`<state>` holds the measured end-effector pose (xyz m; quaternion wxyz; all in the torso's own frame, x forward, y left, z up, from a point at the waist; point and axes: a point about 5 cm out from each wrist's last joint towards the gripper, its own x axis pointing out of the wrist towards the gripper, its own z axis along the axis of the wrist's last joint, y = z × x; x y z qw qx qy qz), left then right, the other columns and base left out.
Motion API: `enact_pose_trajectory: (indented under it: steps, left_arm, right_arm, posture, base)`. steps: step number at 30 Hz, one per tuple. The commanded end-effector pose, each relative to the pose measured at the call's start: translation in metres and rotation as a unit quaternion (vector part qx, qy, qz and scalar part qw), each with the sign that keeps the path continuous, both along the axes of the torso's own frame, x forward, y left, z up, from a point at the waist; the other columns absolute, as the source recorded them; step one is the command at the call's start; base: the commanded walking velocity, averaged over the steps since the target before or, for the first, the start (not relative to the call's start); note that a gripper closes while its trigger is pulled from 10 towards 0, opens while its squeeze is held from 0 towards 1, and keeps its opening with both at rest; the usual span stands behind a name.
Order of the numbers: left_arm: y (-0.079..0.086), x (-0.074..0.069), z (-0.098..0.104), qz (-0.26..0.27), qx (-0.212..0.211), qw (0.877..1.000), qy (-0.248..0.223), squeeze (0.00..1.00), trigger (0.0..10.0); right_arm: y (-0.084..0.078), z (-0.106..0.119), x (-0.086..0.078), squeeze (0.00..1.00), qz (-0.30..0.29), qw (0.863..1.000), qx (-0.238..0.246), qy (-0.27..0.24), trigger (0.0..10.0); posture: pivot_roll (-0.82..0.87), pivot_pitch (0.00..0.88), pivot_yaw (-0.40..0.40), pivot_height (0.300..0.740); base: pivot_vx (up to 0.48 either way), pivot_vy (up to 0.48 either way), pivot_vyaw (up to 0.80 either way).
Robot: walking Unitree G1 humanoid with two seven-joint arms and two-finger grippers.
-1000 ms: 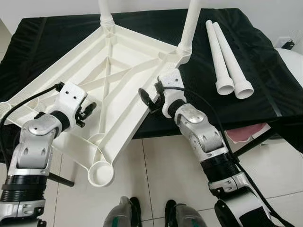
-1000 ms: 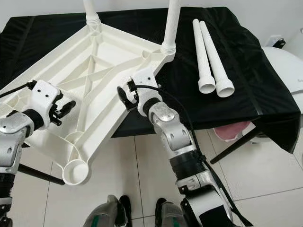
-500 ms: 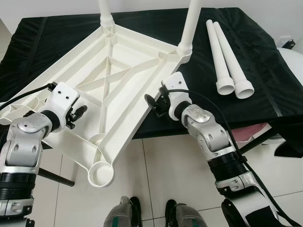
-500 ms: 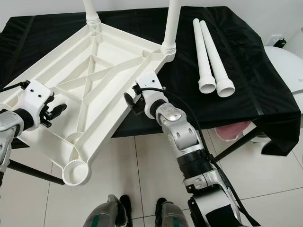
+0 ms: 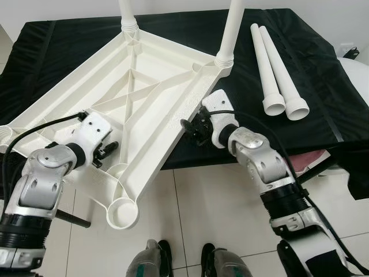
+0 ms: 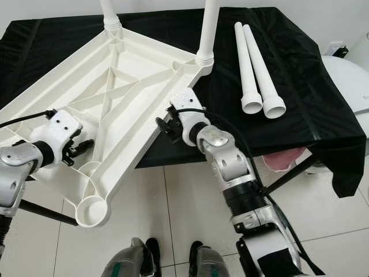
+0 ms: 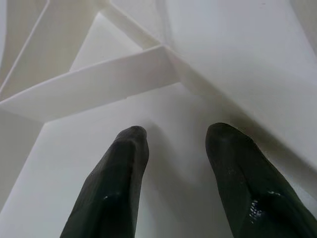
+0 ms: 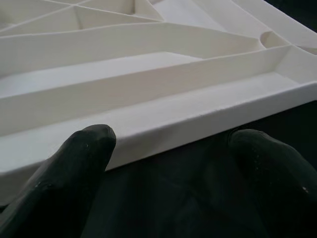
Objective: Building children table
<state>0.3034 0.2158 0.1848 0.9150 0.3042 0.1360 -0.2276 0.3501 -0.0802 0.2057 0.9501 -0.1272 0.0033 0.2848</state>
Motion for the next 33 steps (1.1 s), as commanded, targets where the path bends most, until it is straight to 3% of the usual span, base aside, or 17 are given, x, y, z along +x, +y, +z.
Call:
enact_pose_trajectory:
  steps: [1, 5, 10, 16, 22, 25, 33]
  left_arm:
    - [-0.008, -0.007, -0.006, -0.031, -0.005, 0.999, 0.030, 0.00, 10.0]
    - [-0.019, -0.011, -0.002, -0.054, -0.007, 0.998, 0.026, 0.00, 10.0]
    - [-0.027, -0.012, 0.001, -0.063, -0.021, 0.997, 0.024, 0.00, 10.0]
    - [-0.029, -0.013, 0.000, -0.062, -0.018, 0.998, 0.024, 0.00, 10.0]
    - [-0.029, -0.014, 0.000, -0.062, -0.016, 0.998, 0.025, 0.00, 10.0]
    - [-0.030, -0.014, 0.000, -0.063, -0.015, 0.998, 0.028, 0.00, 10.0]
    - [-0.030, -0.013, 0.000, -0.063, -0.014, 0.997, 0.029, 0.00, 10.0]
  right_arm:
    - [-0.002, -0.003, 0.002, 0.00, 0.010, 1.000, -0.022, 0.005, 10.0]
    - [-0.010, -0.005, 0.006, 0.00, 0.014, 0.999, -0.048, 0.014, 10.0]
    - [-0.014, -0.007, 0.011, 0.00, 0.006, 0.999, -0.041, 0.029, 10.0]
    - [-0.018, 0.002, 0.016, 0.00, -0.030, 0.999, 0.009, 0.016, 10.0]
    - [-0.022, 0.001, 0.018, 0.00, -0.043, 0.999, 0.027, 0.017, 10.0]
    - [-0.037, 0.015, 0.024, 0.00, -0.089, 0.990, 0.106, -0.001, 10.0]
    - [-0.060, 0.014, 0.032, 0.00, -0.167, 0.978, 0.121, -0.002, 10.0]
  posture:
    - [0.00, 0.213, -0.003, 0.740]
    - [0.00, 0.210, -0.009, 0.740]
    - [0.00, 0.206, -0.012, 0.740]
    - [0.01, 0.194, -0.018, 0.740]
    - [0.01, 0.194, -0.015, 0.740]
    - [0.00, 0.194, -0.009, 0.740]
    - [0.00, 0.200, -0.004, 0.740]
  base:
    - [0.000, 0.000, 0.00]
    - [0.000, 0.000, 0.00]
    - [0.000, 0.000, 0.00]
    - [0.000, 0.000, 0.00]
    - [0.000, 0.000, 0.00]
    - [0.000, 0.000, 0.00]
    - [0.000, 0.000, 0.00]
